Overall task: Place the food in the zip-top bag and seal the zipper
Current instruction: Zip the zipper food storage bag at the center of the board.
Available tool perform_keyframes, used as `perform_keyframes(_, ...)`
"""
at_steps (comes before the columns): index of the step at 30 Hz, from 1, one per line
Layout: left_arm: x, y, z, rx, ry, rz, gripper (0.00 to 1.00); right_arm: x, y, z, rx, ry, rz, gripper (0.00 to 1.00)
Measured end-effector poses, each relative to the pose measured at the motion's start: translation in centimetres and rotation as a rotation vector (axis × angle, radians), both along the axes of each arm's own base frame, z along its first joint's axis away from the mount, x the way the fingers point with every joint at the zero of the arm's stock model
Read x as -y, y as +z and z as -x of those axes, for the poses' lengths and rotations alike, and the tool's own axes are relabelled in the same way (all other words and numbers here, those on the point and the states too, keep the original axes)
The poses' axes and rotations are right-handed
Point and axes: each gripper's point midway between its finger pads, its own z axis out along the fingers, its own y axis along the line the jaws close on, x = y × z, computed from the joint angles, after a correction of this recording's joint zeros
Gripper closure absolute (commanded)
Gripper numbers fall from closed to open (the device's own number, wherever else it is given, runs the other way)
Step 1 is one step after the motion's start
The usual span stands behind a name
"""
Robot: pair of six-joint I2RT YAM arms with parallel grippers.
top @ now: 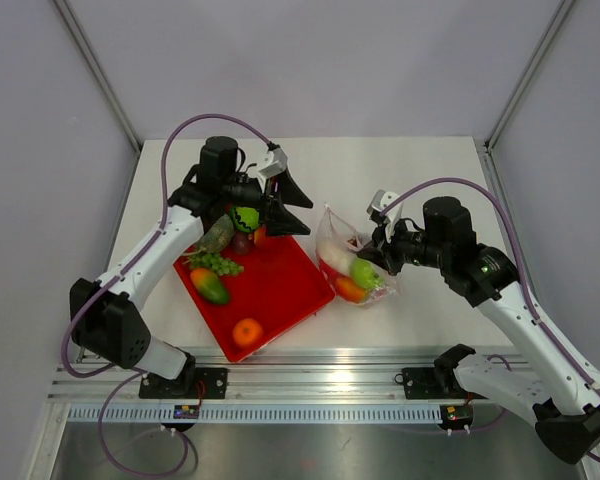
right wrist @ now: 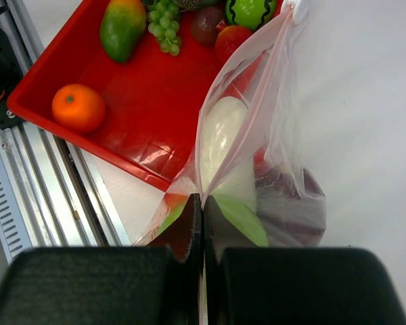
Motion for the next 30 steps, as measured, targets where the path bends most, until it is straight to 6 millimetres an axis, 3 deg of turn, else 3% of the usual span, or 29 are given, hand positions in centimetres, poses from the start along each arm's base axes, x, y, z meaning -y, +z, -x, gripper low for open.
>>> perform_keyframes(10, 2.7, -3.0, -1.7, -0.051, -0.036, -0.015, 0.27, -0.1, -0.3, 0.6, -0.021, 0.026, -0.001, 1.0)
perform_keyframes(19, 4.1, -2.1, -1.6, -0.026, -0.061, 0.026, 0.29, -0.2, -0.3, 0.8, -0.026, 0.034, -0.003, 1.0)
perform_keyframes(22, 4.7, -2.2, -1.0, -0.039, -0.082, 0.025, 0.37, -0.2, -0.3, 0.8, -0.026, 0.034, -0.003, 1.0)
perform_keyframes(27, 5.3, -3.0, 0.0, -0.063, -0.101, 0.019, 0.6, -0.1, -0.4, 0.9, -0.034, 0.034, 0.002, 1.0)
perform_keyframes(30, 5.2, -3.8, 0.1, -0.086, -0.096, 0.008, 0.6, -0.1, -0.5, 0.9, -0.036, 0.03, 0.006, 1.0)
